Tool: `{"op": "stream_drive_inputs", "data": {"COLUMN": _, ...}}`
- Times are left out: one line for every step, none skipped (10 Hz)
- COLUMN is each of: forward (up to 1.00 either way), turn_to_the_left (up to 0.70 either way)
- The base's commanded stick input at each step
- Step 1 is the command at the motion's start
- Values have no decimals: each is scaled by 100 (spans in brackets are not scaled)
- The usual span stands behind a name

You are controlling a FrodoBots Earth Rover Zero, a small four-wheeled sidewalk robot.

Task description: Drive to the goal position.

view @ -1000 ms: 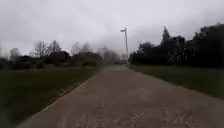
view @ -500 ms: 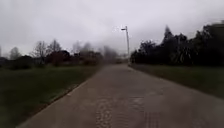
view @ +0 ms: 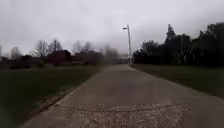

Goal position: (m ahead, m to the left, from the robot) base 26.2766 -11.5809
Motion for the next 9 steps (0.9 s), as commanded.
{"op": "stream_drive_inputs", "data": {"forward": 85, "turn_to_the_left": -13}}
{"op": "stream_drive_inputs", "data": {"forward": 85, "turn_to_the_left": -6}}
{"op": "stream_drive_inputs", "data": {"forward": 85, "turn_to_the_left": 0}}
{"op": "stream_drive_inputs", "data": {"forward": 85, "turn_to_the_left": 0}}
{"op": "stream_drive_inputs", "data": {"forward": 85, "turn_to_the_left": 0}}
{"op": "stream_drive_inputs", "data": {"forward": 85, "turn_to_the_left": -1}}
{"op": "stream_drive_inputs", "data": {"forward": 85, "turn_to_the_left": -2}}
{"op": "stream_drive_inputs", "data": {"forward": 85, "turn_to_the_left": -9}}
{"op": "stream_drive_inputs", "data": {"forward": 85, "turn_to_the_left": -17}}
